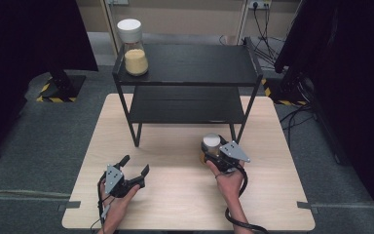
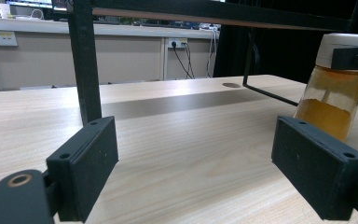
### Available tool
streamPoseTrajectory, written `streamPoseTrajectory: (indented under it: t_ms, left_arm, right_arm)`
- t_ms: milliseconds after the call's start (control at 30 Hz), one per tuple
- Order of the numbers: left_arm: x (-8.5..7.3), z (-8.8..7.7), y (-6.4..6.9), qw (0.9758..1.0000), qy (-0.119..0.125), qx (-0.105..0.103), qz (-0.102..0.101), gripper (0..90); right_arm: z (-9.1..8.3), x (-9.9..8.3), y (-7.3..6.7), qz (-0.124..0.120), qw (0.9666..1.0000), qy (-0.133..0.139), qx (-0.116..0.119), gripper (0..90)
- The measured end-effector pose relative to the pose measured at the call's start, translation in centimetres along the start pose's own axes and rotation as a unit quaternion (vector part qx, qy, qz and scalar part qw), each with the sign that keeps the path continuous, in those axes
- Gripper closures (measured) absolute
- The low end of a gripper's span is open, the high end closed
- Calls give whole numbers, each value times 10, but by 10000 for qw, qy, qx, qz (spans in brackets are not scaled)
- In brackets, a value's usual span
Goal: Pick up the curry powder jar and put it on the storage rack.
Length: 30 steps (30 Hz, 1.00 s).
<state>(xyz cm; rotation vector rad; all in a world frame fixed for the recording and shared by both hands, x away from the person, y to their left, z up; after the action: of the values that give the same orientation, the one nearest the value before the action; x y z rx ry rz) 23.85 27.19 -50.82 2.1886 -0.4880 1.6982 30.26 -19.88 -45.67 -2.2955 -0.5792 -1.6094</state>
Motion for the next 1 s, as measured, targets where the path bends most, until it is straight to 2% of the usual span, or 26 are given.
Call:
streamPoseTrajectory:
  t_ms: [400, 700, 1000]
  left_arm:
    - [0, 0, 0, 10000, -7, -3, 14, 141]
    - [0, 0, 1, 10000, -3, 11, 28, 143]
    - [0, 0, 0, 10000, -4, 9, -5, 143]
  right_arm:
    - [-3, 1, -6, 65, 9999, 12, -86, 339]
    - [-28, 6, -12, 46, 9992, 355, -161, 339]
    - [-53, 17, -12, 35, 9973, 686, -260, 339]
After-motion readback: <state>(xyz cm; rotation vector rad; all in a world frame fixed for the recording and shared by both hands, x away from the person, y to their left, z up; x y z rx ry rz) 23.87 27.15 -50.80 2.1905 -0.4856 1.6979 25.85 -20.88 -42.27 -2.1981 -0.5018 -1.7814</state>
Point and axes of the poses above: each handheld gripper's, and its own axes: z roughly forward along the jaws, x roughly out of its top, y roughly to its right, the point moved 2 cm from there along z, roughly forward along the jaws, and after that the axes turned 10 degrees about -y, right-handed, at the moved point
